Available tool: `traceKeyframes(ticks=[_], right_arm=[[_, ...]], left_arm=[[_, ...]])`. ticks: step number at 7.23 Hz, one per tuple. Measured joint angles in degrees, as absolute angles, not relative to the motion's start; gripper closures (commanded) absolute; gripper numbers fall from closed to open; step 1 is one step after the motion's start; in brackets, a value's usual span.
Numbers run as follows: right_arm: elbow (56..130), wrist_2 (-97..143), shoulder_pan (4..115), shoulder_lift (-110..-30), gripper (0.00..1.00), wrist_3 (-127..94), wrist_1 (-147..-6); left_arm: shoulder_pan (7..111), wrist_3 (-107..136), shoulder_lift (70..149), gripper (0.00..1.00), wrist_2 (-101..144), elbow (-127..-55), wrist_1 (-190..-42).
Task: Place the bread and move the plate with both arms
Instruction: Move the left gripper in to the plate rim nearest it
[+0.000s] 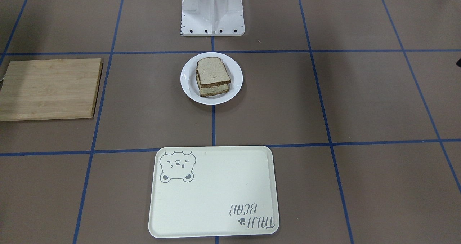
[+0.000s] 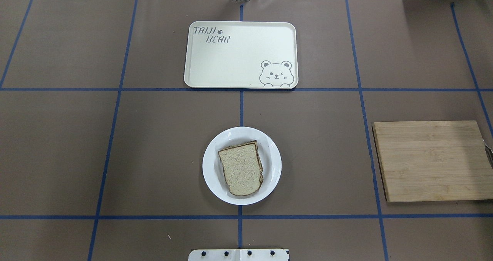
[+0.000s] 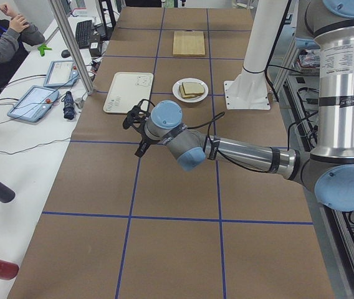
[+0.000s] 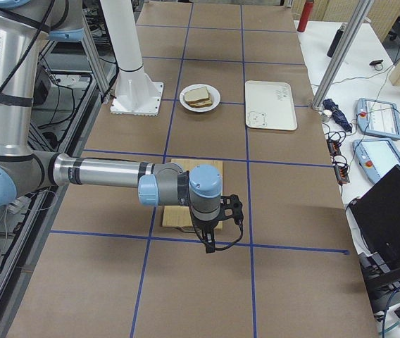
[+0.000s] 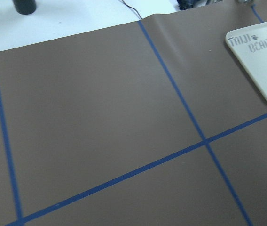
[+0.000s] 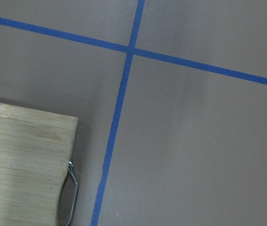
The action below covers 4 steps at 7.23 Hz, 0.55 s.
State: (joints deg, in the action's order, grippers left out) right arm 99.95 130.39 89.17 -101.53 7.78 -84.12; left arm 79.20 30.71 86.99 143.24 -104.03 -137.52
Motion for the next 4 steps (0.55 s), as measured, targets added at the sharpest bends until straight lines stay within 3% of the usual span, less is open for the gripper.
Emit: traceKeyframes(ticks=[4], right_arm=[[99.73, 130.58, 89.12, -101.43, 0.0, 7.33, -84.19]], left_arm=[[58.05, 61.07, 95.09, 0.01, 131.37, -104.36, -145.82]])
